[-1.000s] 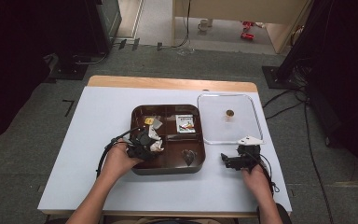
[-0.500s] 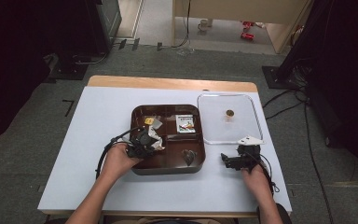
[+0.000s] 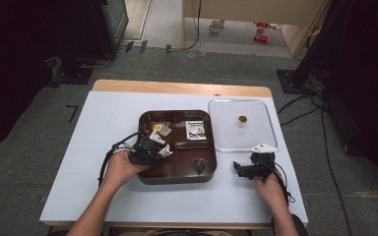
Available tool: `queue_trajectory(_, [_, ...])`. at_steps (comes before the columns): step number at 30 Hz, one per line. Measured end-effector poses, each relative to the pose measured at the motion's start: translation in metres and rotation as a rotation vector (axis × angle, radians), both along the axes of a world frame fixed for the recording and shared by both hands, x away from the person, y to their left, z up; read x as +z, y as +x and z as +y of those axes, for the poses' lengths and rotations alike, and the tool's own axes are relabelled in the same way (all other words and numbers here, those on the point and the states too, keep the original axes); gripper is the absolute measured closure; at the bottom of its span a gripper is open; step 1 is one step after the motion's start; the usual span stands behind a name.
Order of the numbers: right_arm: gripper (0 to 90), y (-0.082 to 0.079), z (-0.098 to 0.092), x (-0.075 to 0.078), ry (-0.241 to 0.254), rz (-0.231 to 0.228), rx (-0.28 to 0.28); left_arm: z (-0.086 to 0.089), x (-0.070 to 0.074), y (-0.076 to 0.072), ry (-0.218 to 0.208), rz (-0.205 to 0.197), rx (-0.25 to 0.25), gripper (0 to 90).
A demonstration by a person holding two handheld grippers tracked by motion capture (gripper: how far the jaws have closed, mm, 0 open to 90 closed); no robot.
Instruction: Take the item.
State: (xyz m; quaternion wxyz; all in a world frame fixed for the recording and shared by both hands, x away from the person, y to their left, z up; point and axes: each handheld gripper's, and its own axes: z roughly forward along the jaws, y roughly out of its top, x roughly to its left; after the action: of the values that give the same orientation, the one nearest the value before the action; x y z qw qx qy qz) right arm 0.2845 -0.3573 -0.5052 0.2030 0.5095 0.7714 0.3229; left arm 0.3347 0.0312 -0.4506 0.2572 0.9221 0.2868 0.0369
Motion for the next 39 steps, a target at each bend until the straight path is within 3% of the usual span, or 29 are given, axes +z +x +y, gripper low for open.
queue_trajectory(12, [0.0, 0.000, 0.000, 0.000, 0.000, 0.000, 0.000, 0.012, 0.009, 0.000, -0.077, -0.010, 0.006, 84.8])
queue_trajectory(21, [0.0, 0.000, 0.000, 0.000, 0.002, 0.002, 0.000, 0.031, 0.021, -0.001, -0.145, -0.019, 0.044, 84.8])
queue_trajectory(32, [0.0, 0.000, 0.000, 0.000, 0.002, 0.002, 0.000, 0.042, 0.026, -0.001, -0.163, -0.032, 0.061, 84.8])
queue_trajectory(39, [0.0, 0.000, 0.000, 0.000, 0.002, 0.002, 0.000, 0.054, 0.033, 0.000, -0.209, -0.042, 0.084, 84.8])
